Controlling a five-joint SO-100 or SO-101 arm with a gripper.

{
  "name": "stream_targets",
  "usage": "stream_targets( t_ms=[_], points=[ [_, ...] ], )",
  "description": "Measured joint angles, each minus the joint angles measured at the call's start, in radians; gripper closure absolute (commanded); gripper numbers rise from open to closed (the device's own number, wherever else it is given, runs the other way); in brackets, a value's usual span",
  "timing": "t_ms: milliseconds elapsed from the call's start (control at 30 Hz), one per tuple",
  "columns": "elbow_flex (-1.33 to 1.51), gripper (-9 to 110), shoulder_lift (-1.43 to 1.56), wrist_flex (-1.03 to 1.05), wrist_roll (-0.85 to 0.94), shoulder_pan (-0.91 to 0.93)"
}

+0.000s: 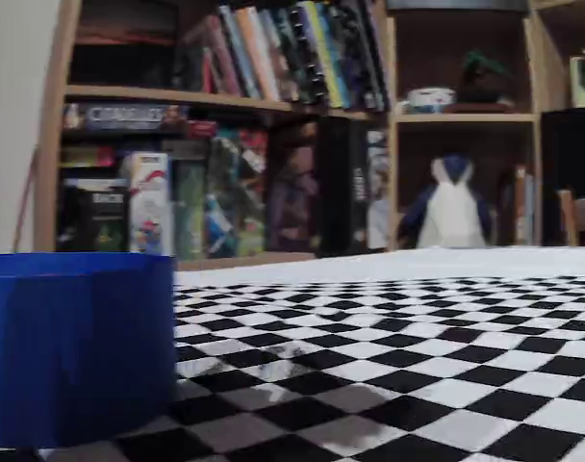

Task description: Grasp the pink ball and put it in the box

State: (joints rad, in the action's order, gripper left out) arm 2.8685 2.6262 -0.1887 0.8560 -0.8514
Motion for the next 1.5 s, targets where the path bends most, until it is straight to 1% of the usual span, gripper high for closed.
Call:
stream_targets(
  t_ms=[133, 200, 267, 433, 667, 800, 1000, 1233, 1500],
  points=[
    [0.0, 101, 0.087, 0.003, -0.256, 0.175],
    [0.0, 101, 0.13, 0.046, -0.362, 0.267],
    [0.0, 101, 0.184, 0.149, -0.474, 0.364],
    [0.014, 101, 0.273, 0.368, -0.617, 0.563],
    [0.17, 101, 0.449, 0.551, -0.701, 0.73],
    [0.233, 101, 0.531, 0.699, -0.747, 0.753],
    [0.236, 101, 0.598, 0.859, -0.788, 0.77],
    [0.236, 101, 0.6, 0.979, -0.813, 0.813],
    [0.236, 101, 0.607, 0.994, -0.818, 0.816]
  ],
)
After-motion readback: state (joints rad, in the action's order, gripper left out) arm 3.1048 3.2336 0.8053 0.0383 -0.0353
